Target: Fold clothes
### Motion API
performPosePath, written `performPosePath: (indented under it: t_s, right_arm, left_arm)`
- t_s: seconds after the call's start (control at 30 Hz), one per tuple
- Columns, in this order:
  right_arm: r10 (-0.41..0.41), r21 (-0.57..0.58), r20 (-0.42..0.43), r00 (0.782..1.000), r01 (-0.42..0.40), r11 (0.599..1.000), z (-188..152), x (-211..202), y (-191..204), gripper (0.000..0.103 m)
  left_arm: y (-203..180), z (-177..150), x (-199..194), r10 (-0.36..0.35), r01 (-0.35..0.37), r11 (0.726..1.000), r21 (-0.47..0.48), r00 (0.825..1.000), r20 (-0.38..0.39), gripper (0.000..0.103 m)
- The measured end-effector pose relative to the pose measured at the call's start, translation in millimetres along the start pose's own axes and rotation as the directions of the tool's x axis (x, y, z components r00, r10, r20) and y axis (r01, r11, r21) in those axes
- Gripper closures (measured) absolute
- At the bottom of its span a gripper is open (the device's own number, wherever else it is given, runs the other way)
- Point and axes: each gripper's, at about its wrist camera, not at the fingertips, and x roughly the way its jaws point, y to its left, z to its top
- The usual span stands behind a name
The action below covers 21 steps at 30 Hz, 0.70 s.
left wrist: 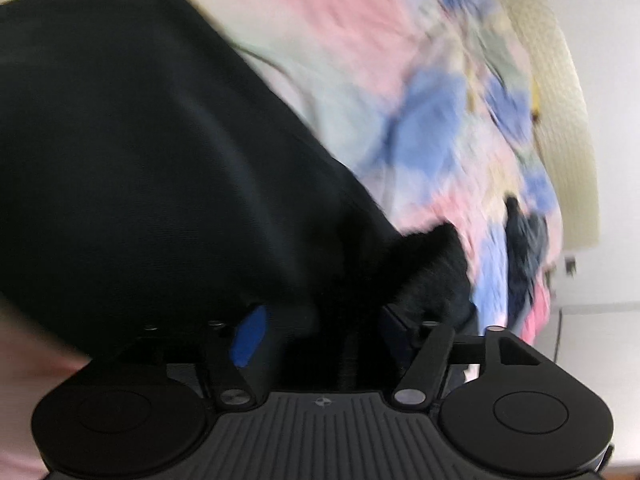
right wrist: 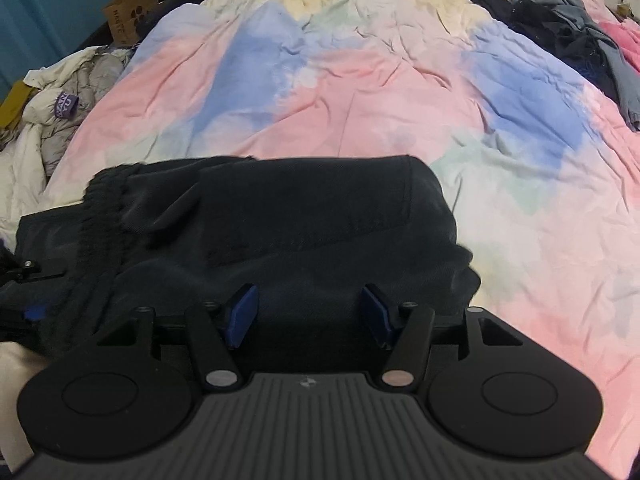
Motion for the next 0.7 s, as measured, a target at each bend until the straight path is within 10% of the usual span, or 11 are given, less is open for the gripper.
performPosePath:
  t_s: [0.5, 0.7]
  right_arm:
    - [-0.042, 0.092, -0.021, 0.999, 0.044, 0.995, -26.3, -30.2, 45.8, 0.044]
    - [-0.080, 0.122, -0.059, 0.995, 0.086, 0.989, -24.6, -29.9, 66.4, 0.043]
  left_arm:
    - [149.6, 5.1, -68.2, -0.018, 0.114, 0.914, -0.390, 0.970, 0.242, 0.023]
    - [173.2, 25.2, -45.1, -0.055, 0.179, 0.888, -0.424, 0.956, 0.289, 0.038]
